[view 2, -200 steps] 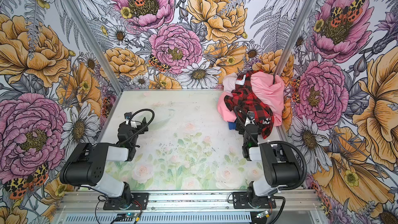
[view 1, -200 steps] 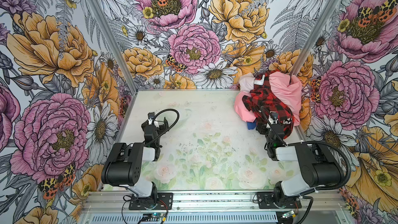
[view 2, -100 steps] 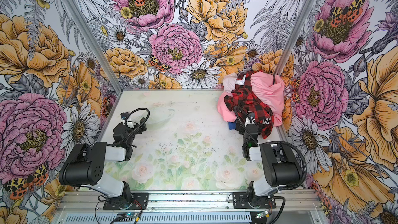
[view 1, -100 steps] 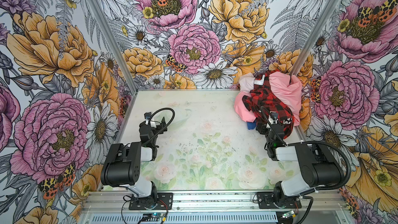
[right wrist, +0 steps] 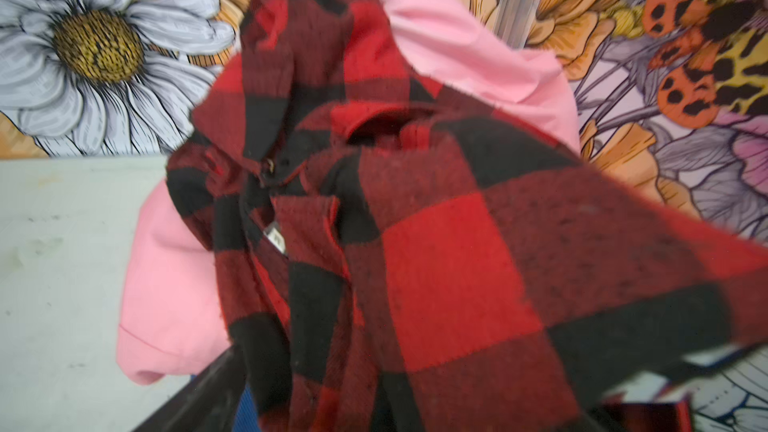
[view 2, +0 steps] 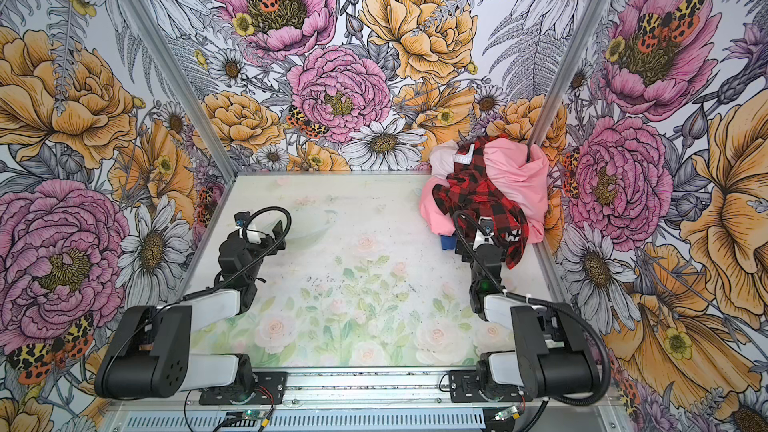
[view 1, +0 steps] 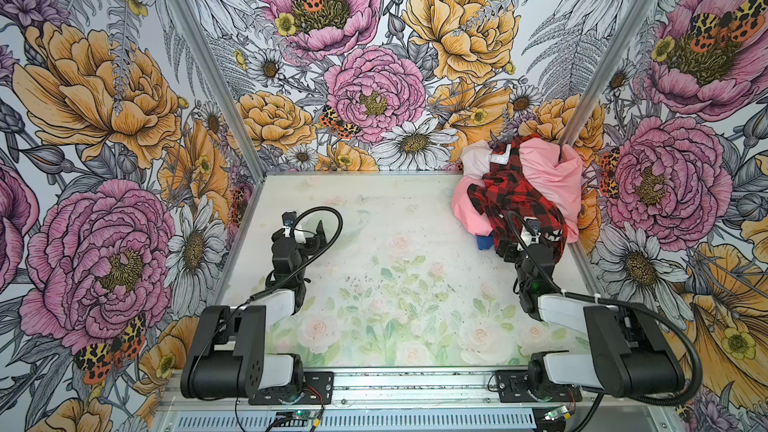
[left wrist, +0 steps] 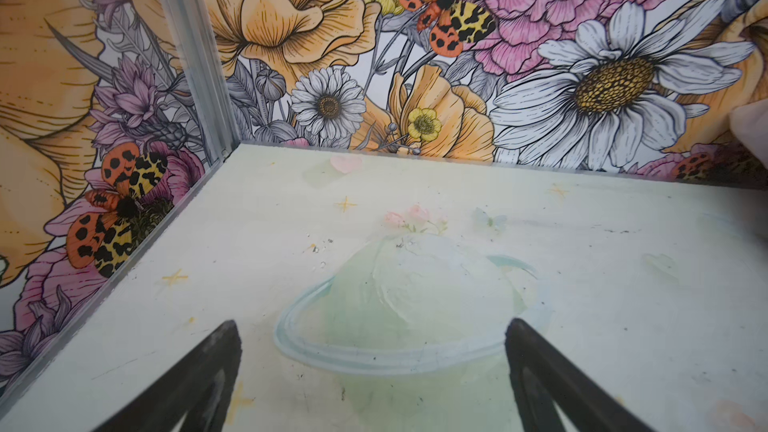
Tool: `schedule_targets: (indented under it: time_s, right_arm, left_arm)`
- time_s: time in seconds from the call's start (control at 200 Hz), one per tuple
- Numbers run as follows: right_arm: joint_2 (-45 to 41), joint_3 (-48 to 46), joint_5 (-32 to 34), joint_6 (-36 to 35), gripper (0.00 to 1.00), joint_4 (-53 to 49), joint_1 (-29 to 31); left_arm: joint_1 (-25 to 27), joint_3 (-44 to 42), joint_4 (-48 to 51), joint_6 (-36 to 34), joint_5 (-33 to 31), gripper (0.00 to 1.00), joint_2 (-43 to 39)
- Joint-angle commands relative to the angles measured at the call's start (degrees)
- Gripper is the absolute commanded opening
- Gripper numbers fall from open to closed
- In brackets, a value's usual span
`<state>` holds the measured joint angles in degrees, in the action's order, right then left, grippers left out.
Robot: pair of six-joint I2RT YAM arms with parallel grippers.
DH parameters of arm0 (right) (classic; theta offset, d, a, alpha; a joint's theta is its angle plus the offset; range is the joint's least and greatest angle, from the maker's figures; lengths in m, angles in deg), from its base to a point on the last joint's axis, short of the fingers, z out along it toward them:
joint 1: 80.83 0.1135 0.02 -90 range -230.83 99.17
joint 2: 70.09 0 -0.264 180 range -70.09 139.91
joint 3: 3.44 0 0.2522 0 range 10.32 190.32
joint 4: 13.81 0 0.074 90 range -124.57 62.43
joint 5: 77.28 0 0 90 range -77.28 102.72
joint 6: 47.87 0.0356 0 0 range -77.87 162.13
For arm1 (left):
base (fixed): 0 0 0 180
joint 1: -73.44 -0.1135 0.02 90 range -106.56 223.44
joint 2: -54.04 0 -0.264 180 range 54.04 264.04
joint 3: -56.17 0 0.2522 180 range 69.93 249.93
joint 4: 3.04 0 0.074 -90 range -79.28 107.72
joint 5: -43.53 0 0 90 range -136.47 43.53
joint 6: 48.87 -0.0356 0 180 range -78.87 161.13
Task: Pick out a specific cloth from the pile
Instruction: 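Reach the right gripper into the pile and grasp the blue garment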
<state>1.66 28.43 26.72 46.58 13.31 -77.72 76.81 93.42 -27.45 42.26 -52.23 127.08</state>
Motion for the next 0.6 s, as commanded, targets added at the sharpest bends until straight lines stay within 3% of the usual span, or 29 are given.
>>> schedule_targets:
  time_s: [0.0,0.085,0.18,0.32,0.45,0.59]
  right_arm:
    - [-7.9,4.6,1.4,4.7,0.94,-19.9,0.9]
    - [-13.5,5.7,3.1,6.5,0.89,-31.0,2.7]
    - [-19.5,7.4,4.9,7.6,0.89,-42.2,5.2]
    - [-24.9,11.2,-2.0,11.8,0.87,-52.3,6.6]
    - [-21.0,15.7,-2.6,15.1,0.86,-58.7,10.9]
    - [-12.0,20.5,0.9,18.7,0.82,-62.1,16.8]
  left_arm:
    - [5.0,4.3,17.8,1.2,-4.8,0.99,-7.1]
    - [12.7,8.2,26.3,0.7,-5.3,0.99,-11.2]
    - [20.4,15.2,36.1,0.3,3.6,0.99,-12.3]
    - [28.0,28.8,52.8,-3.3,14.5,0.99,-11.3]
    - [33.3,37.6,64.4,-10.6,23.7,0.99,-9.8]
    - [35.5,37.2,64.2,-20.6,29.5,0.99,-9.4]
